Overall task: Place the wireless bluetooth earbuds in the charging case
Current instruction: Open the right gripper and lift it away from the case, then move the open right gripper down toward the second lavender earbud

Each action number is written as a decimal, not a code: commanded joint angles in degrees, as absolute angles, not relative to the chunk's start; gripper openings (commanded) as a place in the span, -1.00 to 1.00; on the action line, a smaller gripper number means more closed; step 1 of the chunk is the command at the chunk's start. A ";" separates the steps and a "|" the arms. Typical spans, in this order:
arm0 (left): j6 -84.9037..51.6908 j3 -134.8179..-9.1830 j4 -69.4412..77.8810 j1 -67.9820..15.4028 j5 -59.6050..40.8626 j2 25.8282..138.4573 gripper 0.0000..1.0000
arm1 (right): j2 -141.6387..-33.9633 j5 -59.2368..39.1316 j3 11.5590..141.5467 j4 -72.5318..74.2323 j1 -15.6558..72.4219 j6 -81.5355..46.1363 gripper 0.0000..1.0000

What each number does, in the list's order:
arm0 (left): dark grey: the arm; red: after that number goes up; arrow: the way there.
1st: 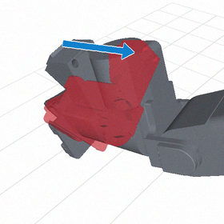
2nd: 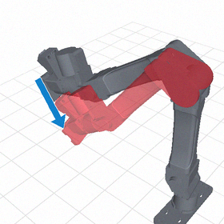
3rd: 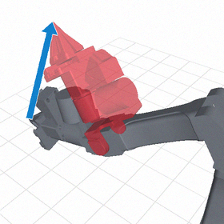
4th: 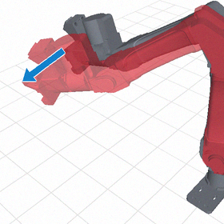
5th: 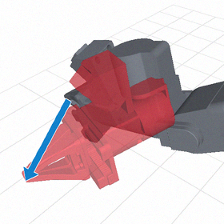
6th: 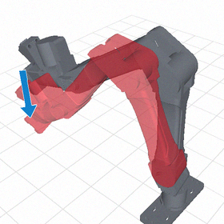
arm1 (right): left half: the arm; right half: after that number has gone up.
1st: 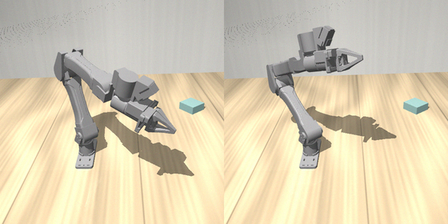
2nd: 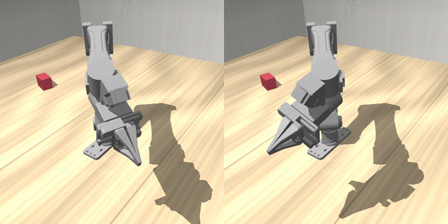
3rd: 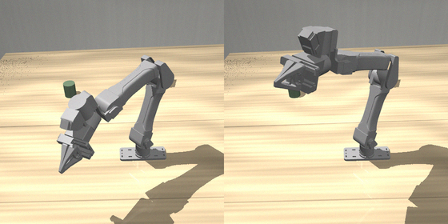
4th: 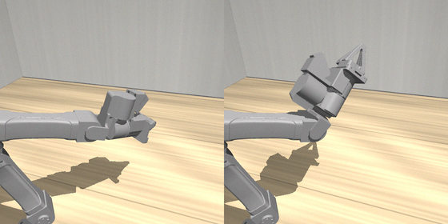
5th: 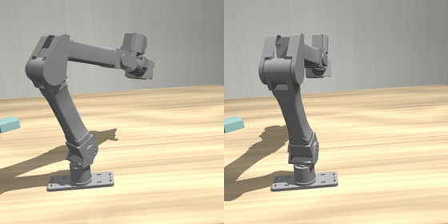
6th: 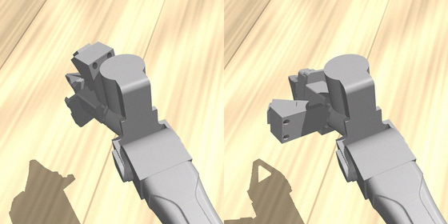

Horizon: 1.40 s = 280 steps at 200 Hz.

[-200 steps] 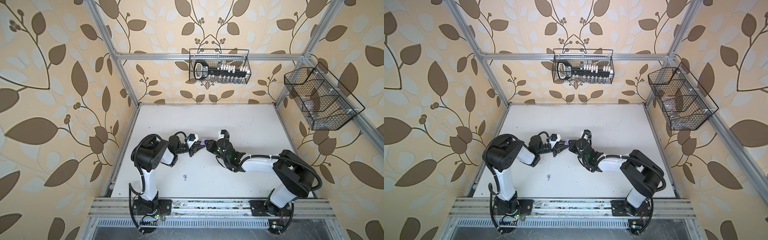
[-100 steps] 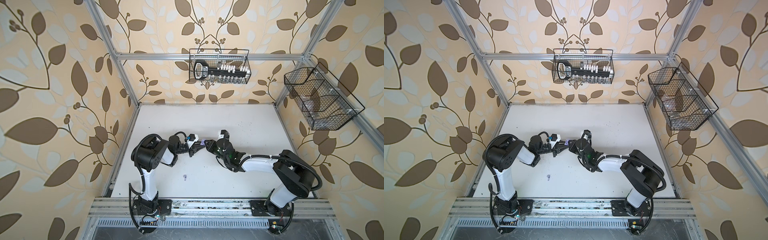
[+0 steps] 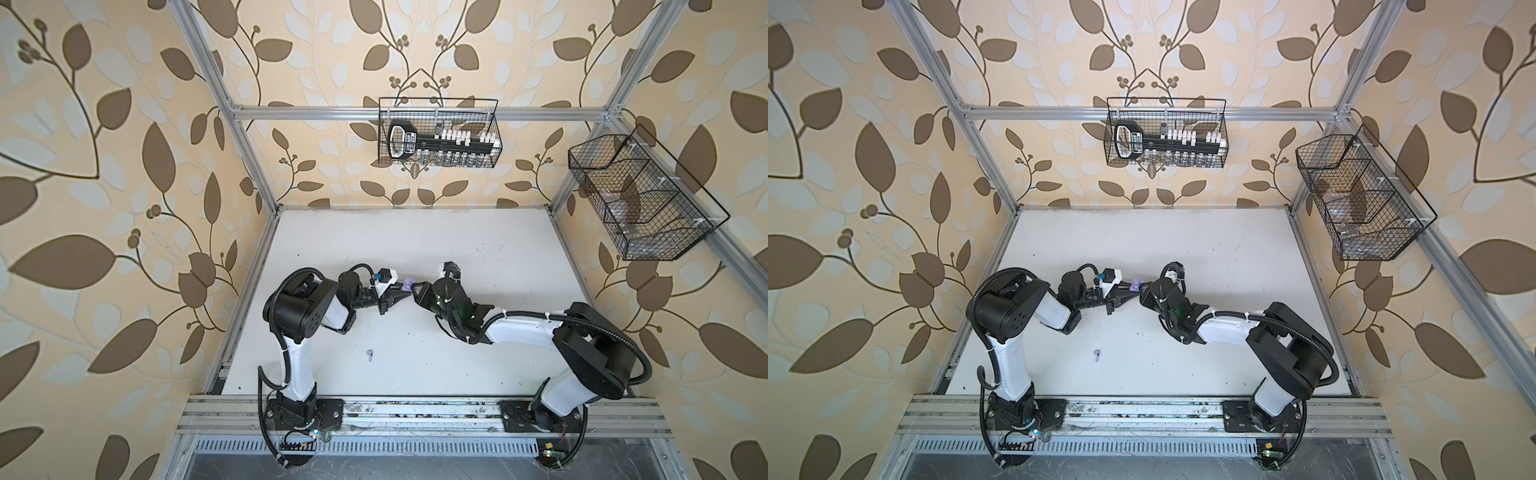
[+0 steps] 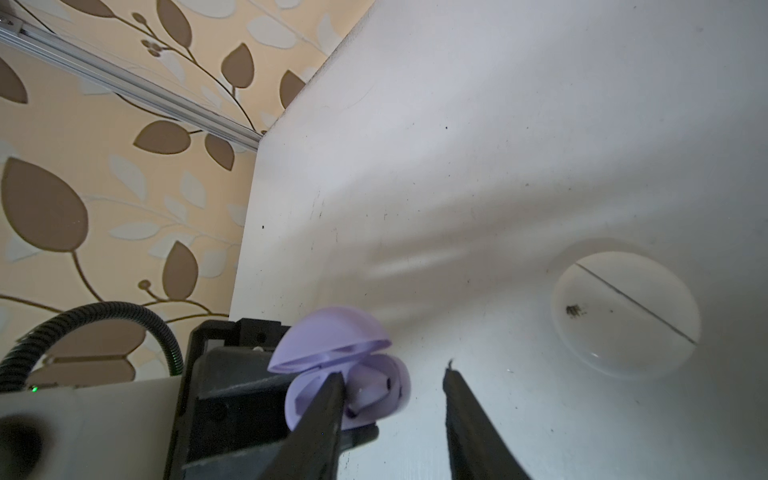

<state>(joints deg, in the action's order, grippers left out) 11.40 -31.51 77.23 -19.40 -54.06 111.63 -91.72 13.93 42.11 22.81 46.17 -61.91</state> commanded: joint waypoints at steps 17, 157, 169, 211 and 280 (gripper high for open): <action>11.43 -31.44 81.50 -18.72 -55.90 111.18 -0.85 | -88.42 16.06 42.47 19.28 46.21 -61.00 -0.19; 12.08 -31.20 81.48 -18.72 -56.60 111.14 -0.84 | -82.78 28.81 51.90 -8.06 57.86 -58.78 -0.18; 12.15 -31.16 81.54 -18.72 -56.69 111.14 -0.84 | -82.59 29.52 52.70 -10.05 59.36 -59.13 -0.18; 12.45 -31.04 81.54 -18.72 -57.00 111.10 -0.85 | -83.79 29.13 54.81 -14.55 63.83 -60.94 -0.18; 12.79 -30.92 81.55 -18.79 -57.22 111.09 -0.85 | -92.82 25.22 63.23 -20.98 70.27 -63.57 -0.16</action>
